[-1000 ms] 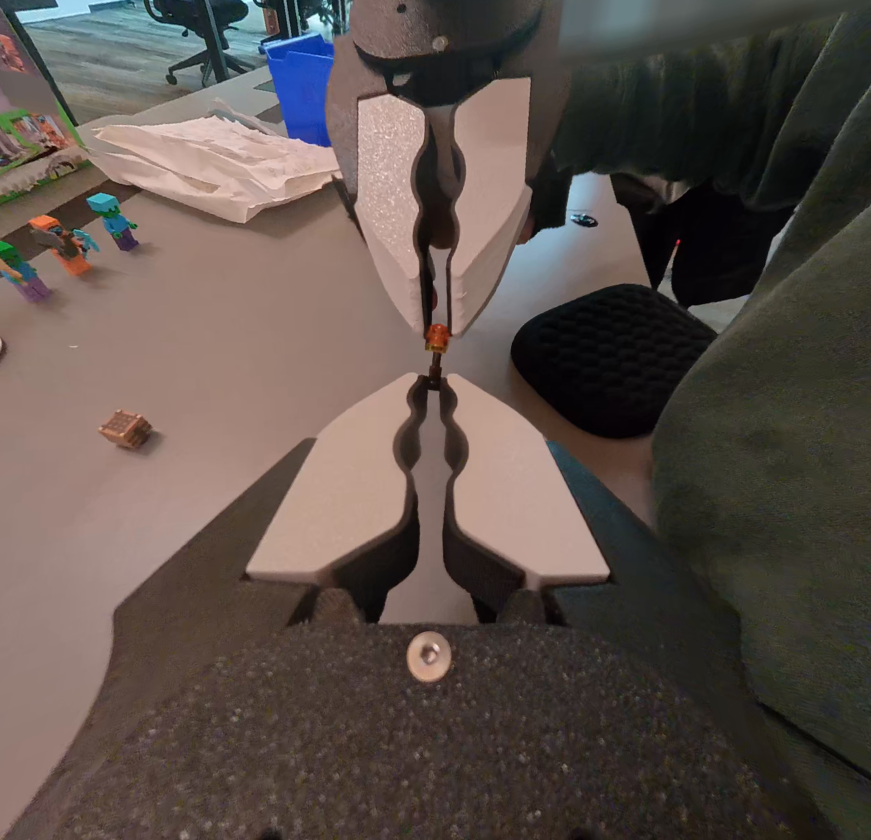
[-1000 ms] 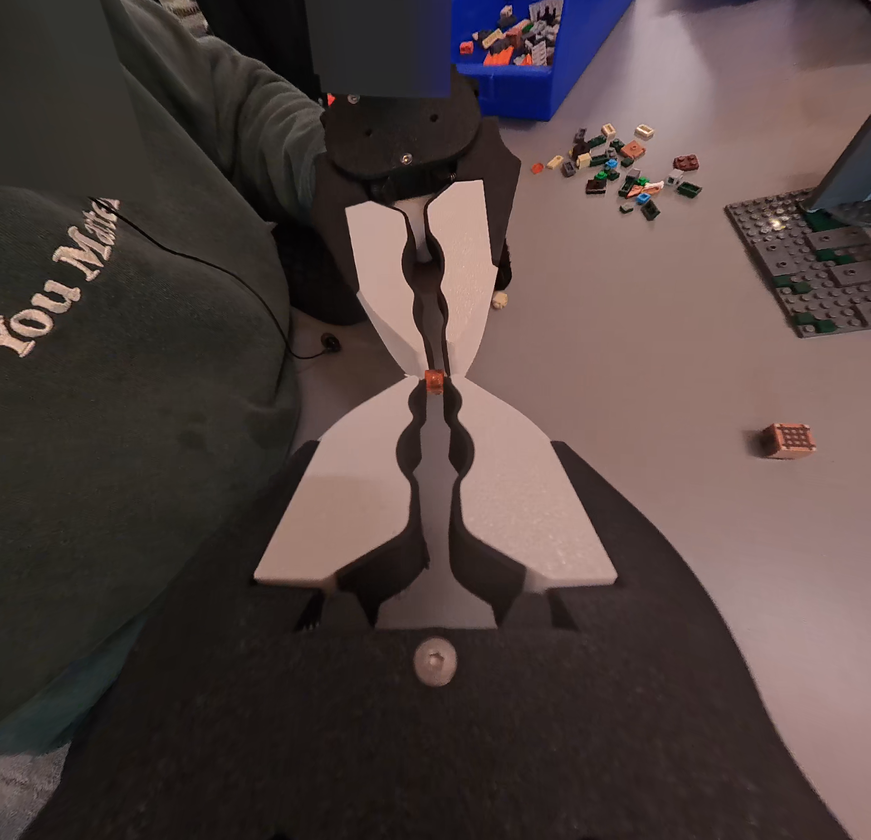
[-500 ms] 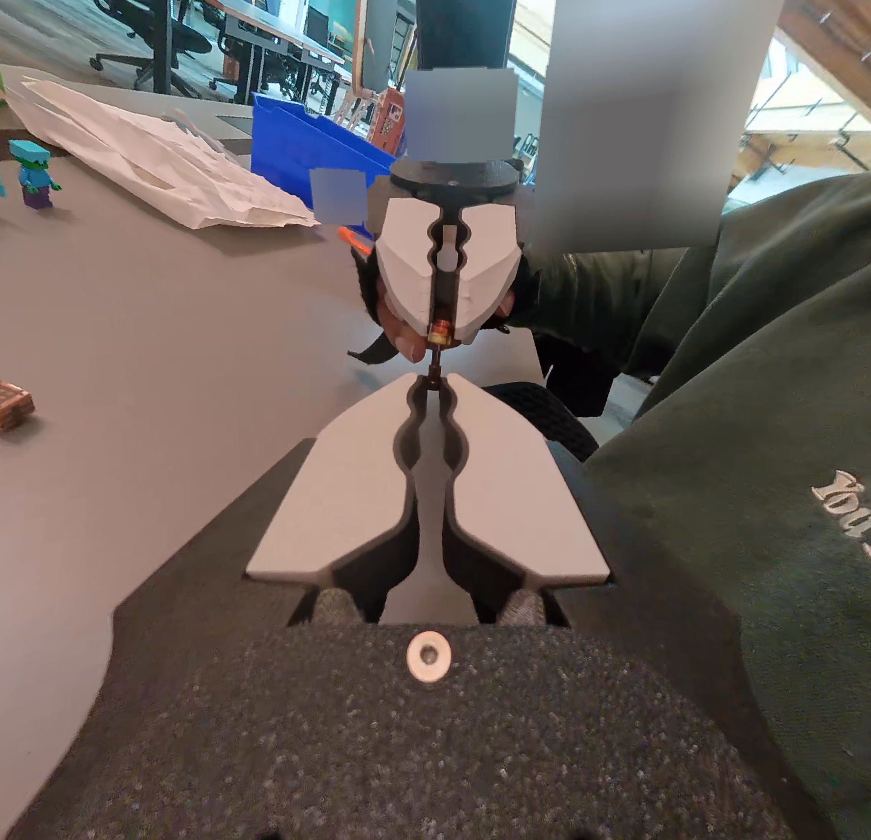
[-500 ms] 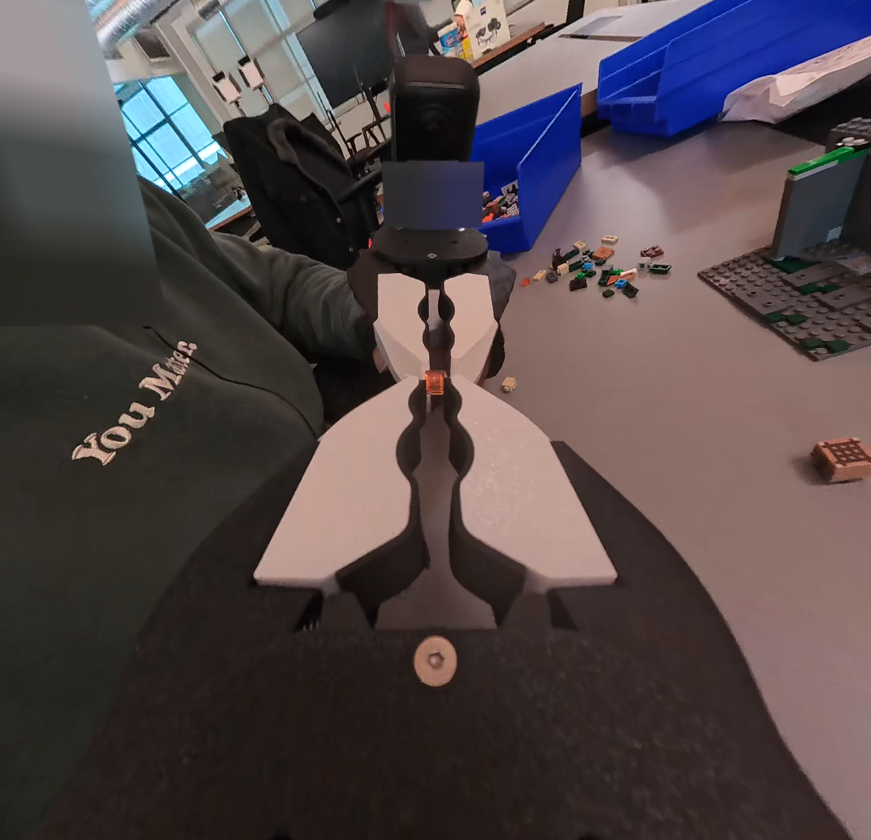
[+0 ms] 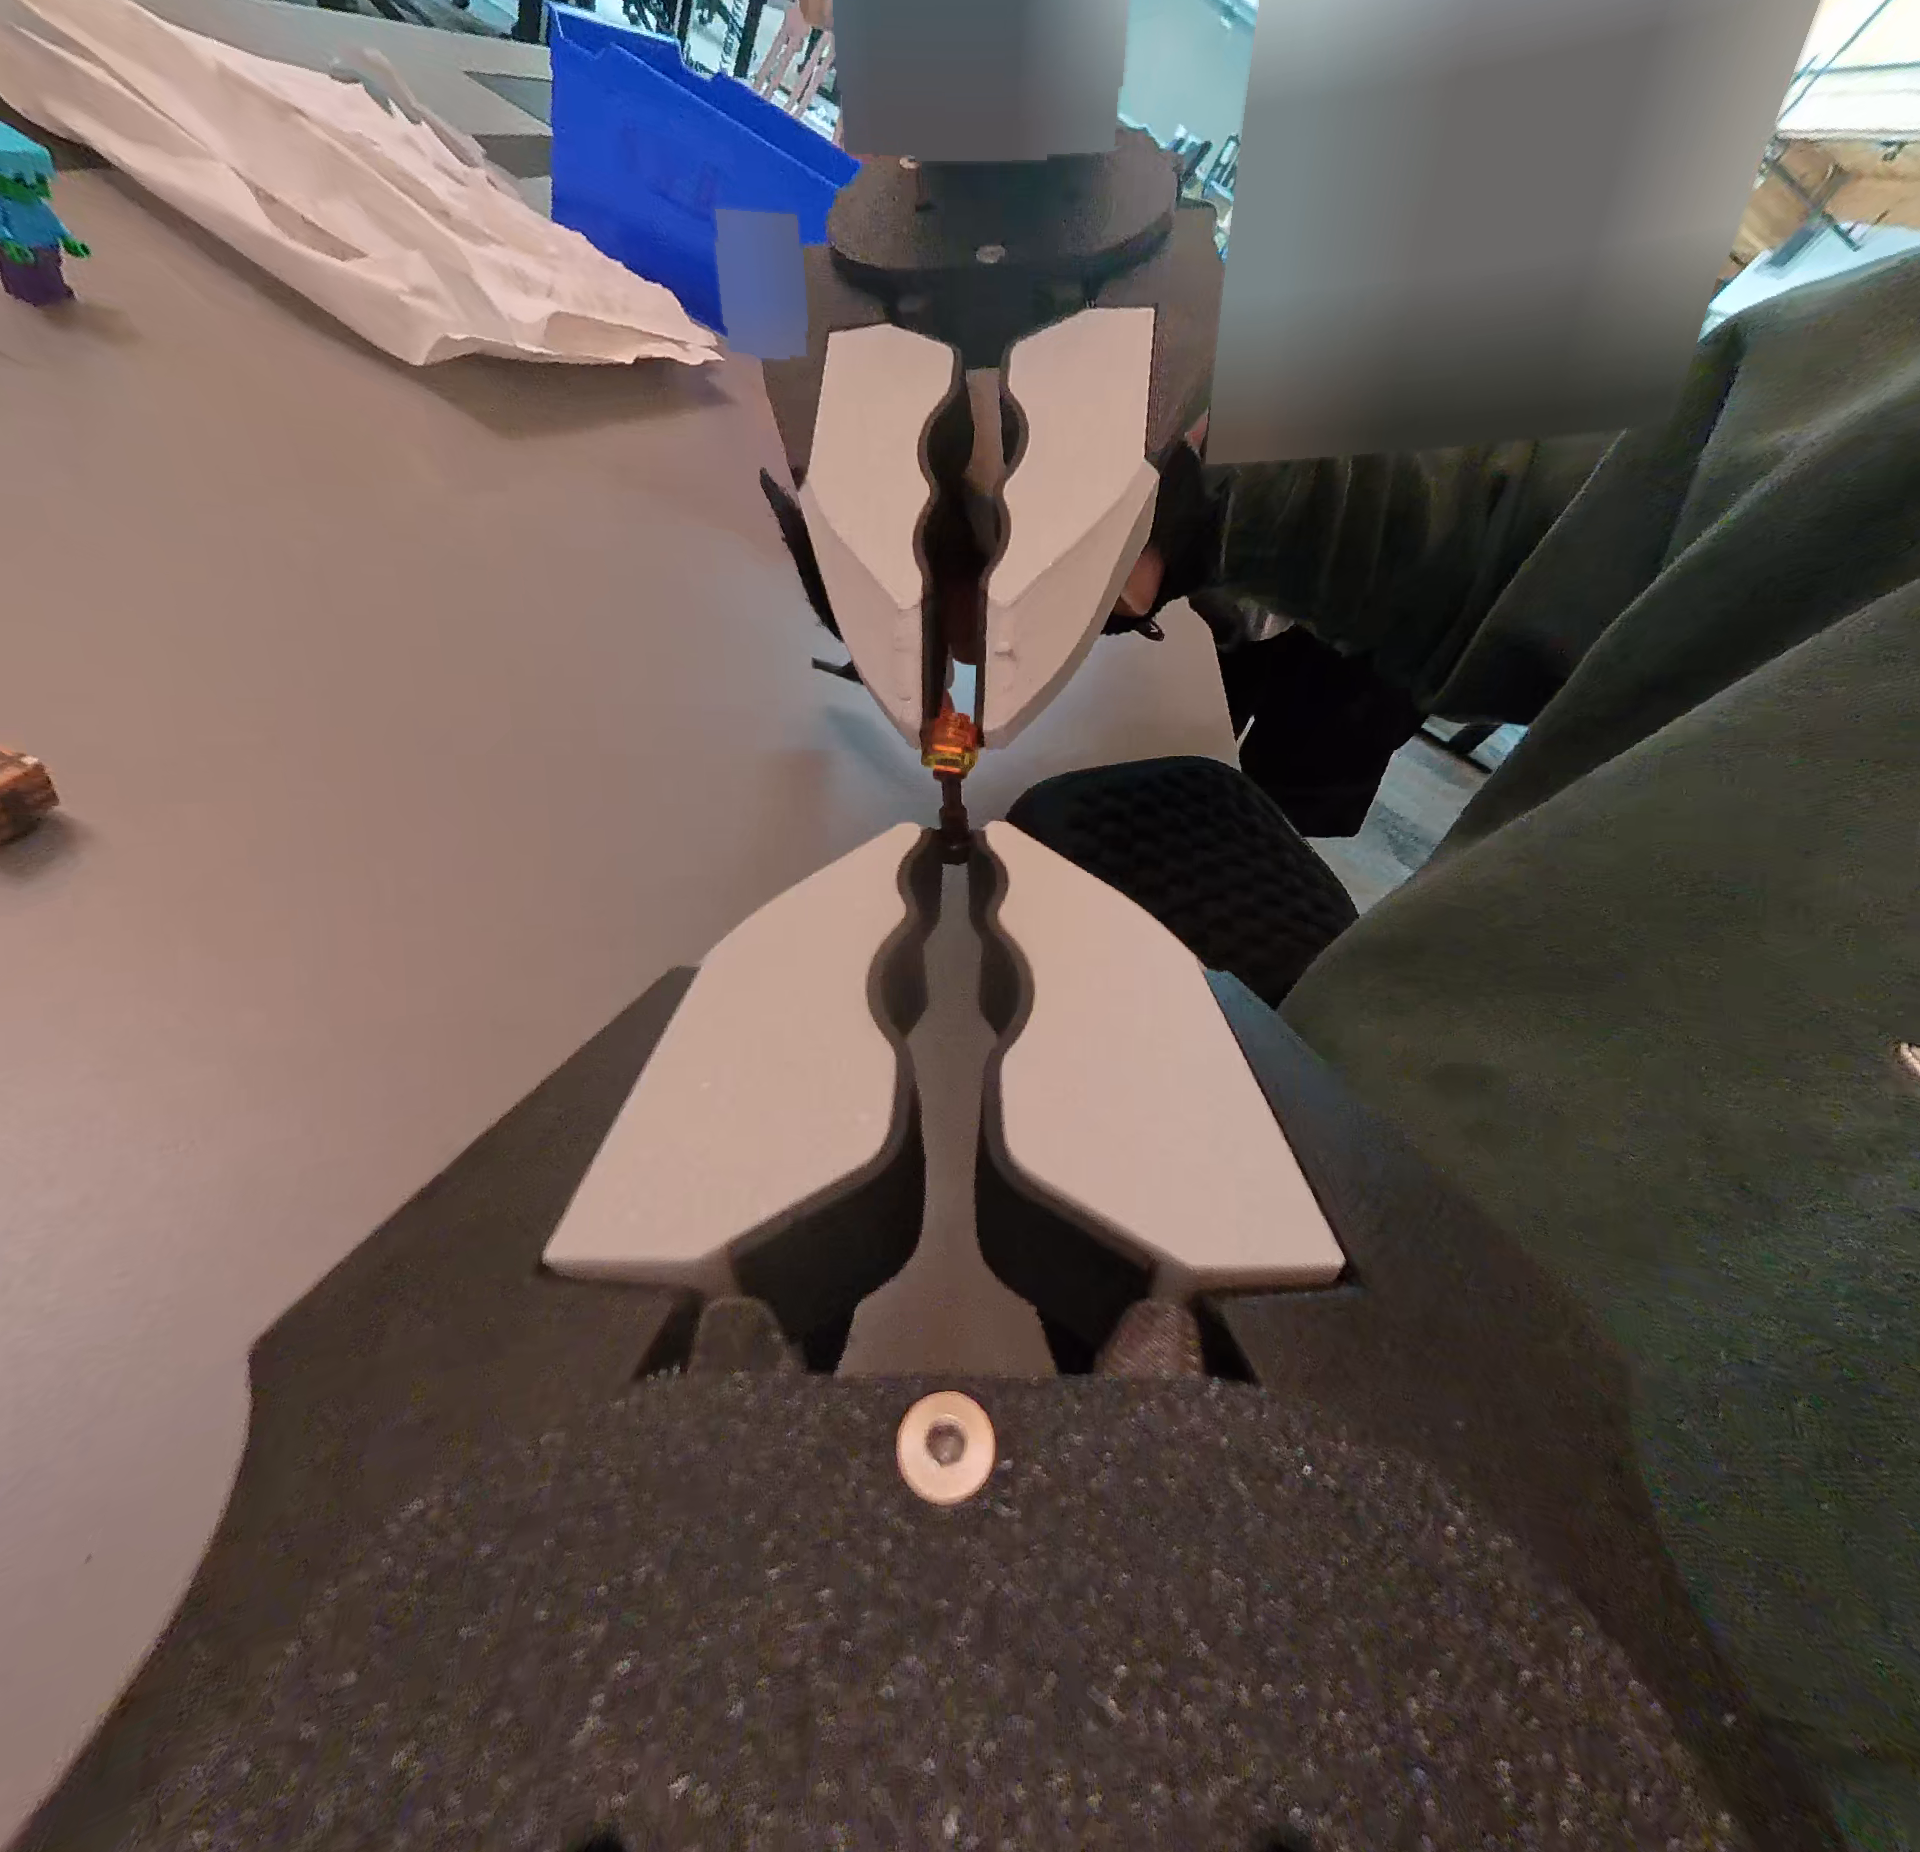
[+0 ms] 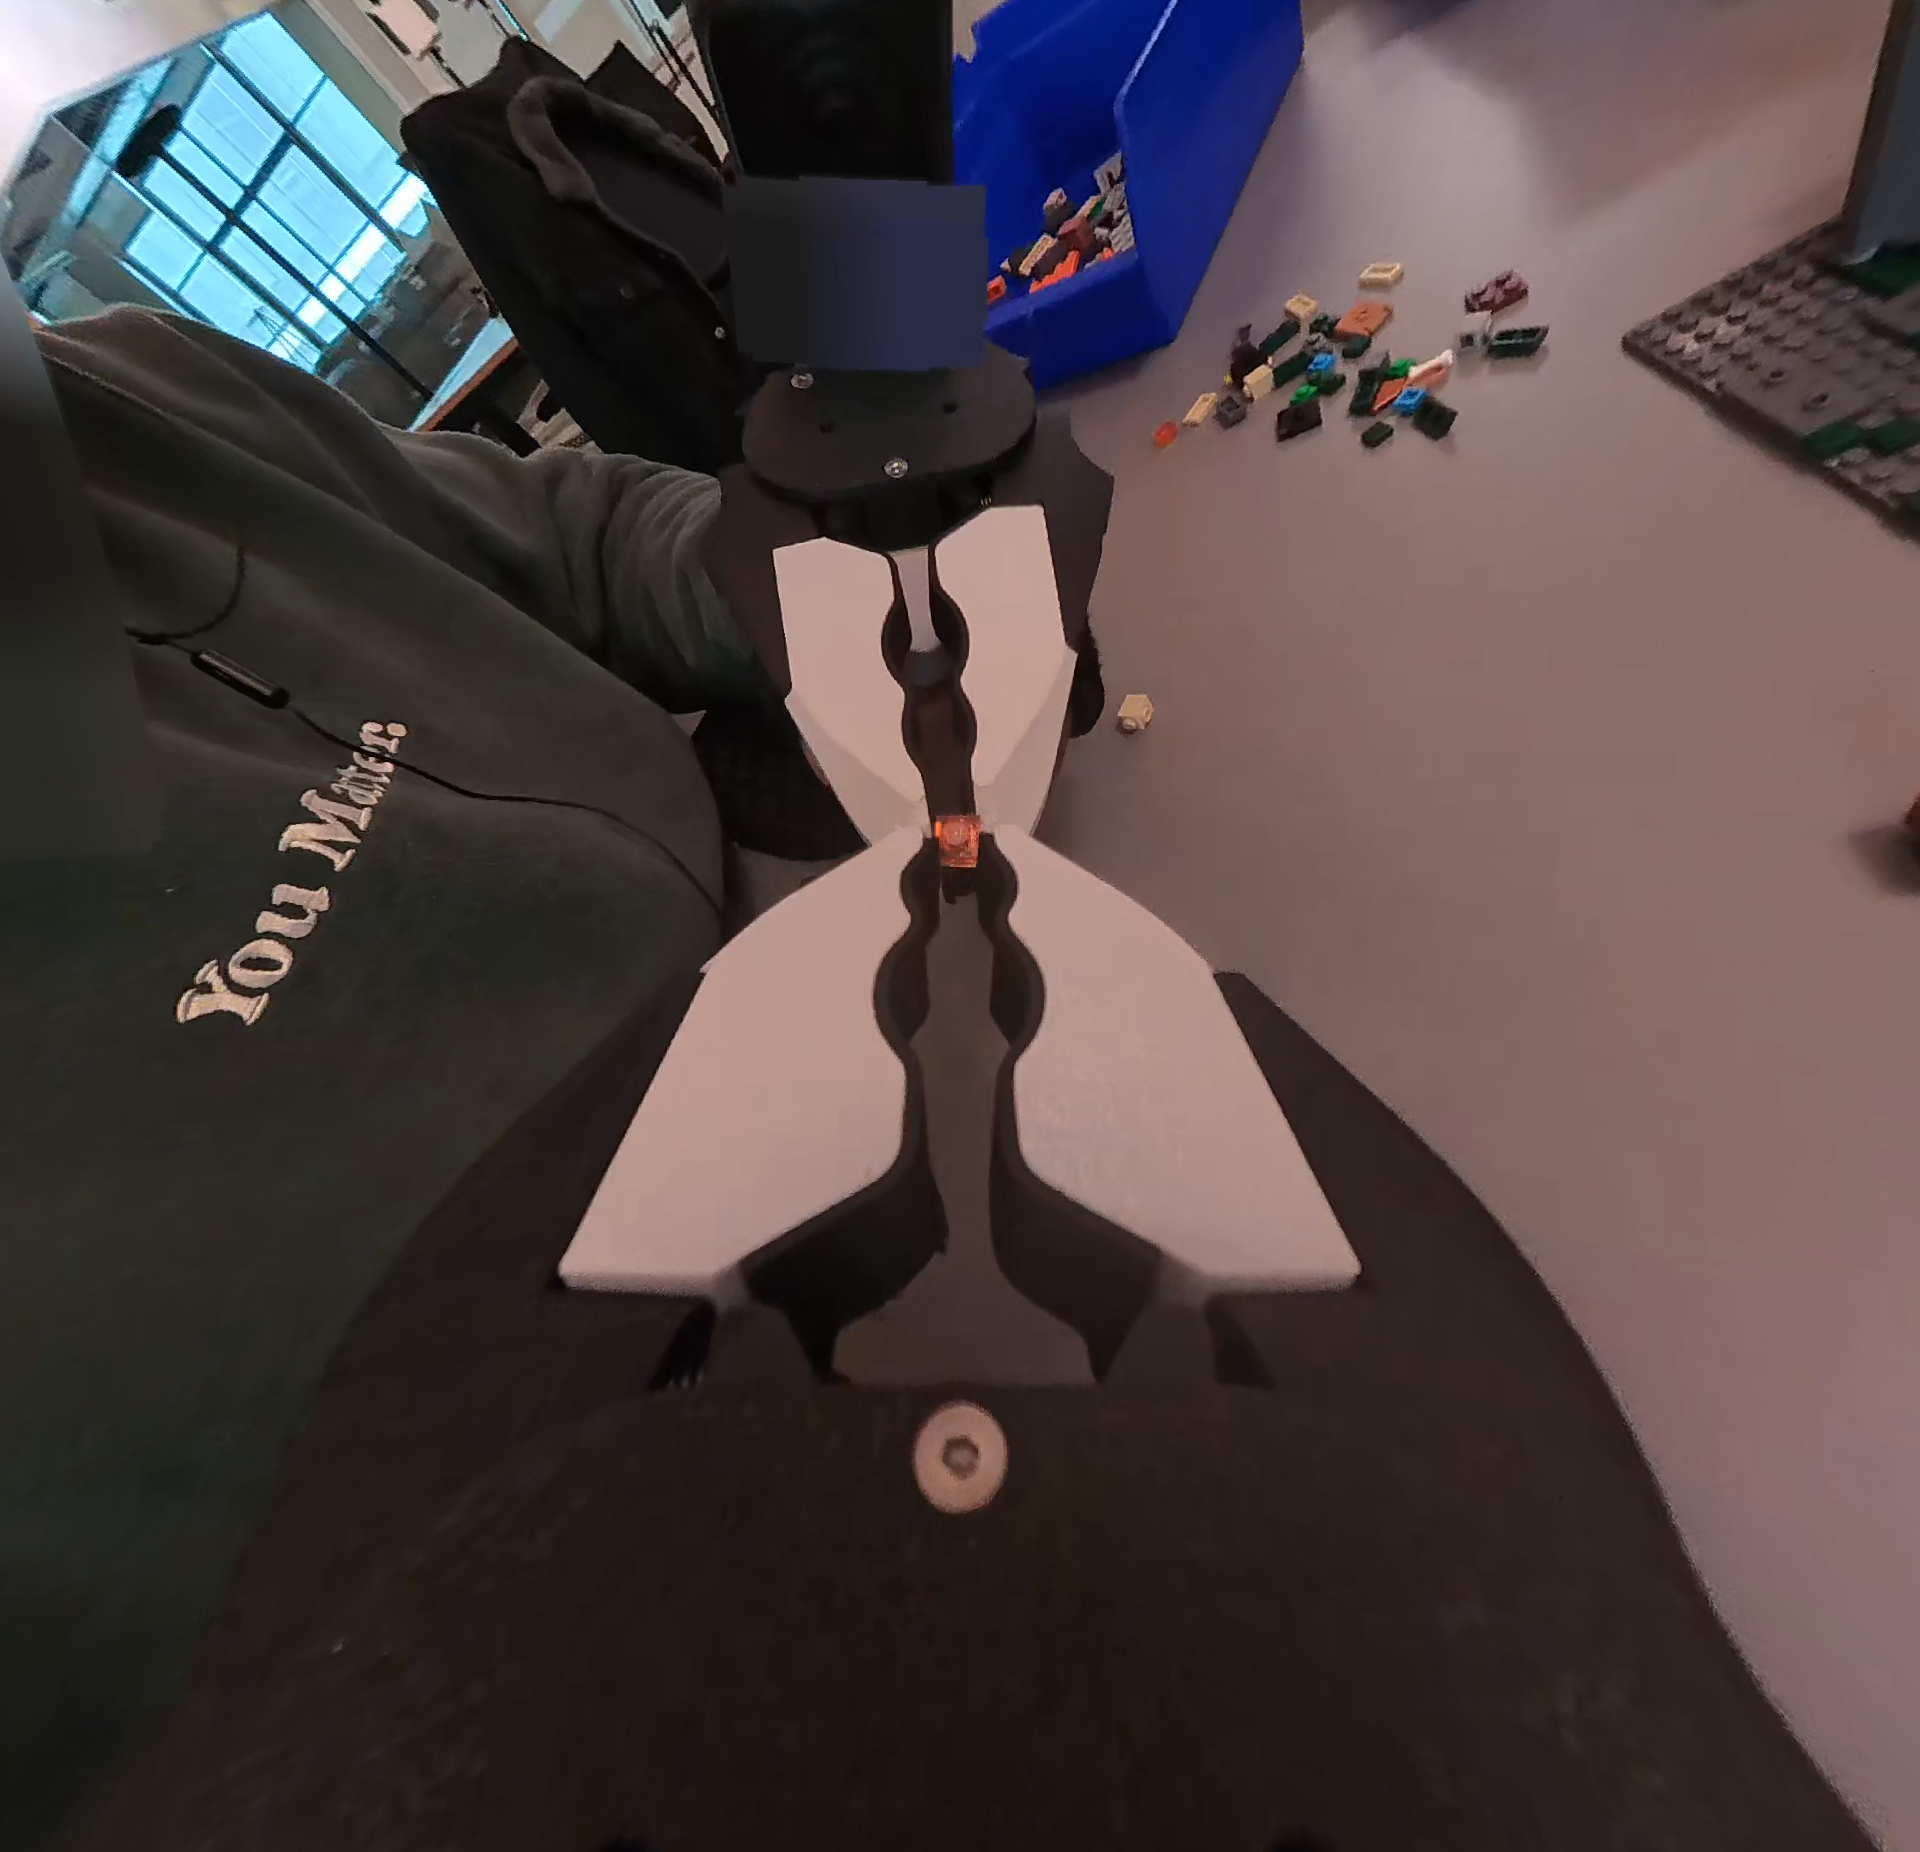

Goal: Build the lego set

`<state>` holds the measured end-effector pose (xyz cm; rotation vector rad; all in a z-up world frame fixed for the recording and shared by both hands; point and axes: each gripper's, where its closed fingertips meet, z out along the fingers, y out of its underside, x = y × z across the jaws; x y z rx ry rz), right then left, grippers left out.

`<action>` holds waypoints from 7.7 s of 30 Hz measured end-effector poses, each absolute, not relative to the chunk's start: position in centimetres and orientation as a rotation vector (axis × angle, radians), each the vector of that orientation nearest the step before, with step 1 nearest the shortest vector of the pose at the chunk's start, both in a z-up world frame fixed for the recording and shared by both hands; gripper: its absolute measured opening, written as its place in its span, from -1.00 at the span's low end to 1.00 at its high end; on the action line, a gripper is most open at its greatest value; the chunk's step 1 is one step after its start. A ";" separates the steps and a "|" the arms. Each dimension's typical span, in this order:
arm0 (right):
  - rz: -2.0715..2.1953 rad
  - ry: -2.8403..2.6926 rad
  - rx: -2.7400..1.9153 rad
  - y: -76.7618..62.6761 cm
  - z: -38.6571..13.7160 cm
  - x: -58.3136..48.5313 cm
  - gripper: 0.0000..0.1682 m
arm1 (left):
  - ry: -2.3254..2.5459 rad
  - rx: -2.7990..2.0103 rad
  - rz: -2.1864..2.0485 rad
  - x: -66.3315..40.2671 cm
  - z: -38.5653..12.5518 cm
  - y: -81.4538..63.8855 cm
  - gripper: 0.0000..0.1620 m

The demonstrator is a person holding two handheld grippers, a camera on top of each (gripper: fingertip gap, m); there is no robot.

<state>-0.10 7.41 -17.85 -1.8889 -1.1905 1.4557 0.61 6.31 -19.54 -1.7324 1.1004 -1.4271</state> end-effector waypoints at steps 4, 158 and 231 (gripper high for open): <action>1.492 -1.185 -1.959 7.2 -18.6 0.0 -0.92 | 1.128 -1.760 -1.416 0.7 -20.2 6.1 -0.94; -0.643 -2.720 -1.633 16.2 -29.7 6.6 -0.90 | 1.065 -1.705 -1.062 -5.6 -20.3 13.0 -0.94; 1.090 -1.849 -1.513 7.6 -19.6 -3.0 -0.91 | 1.391 -1.629 -1.070 -2.5 -21.4 7.5 -0.93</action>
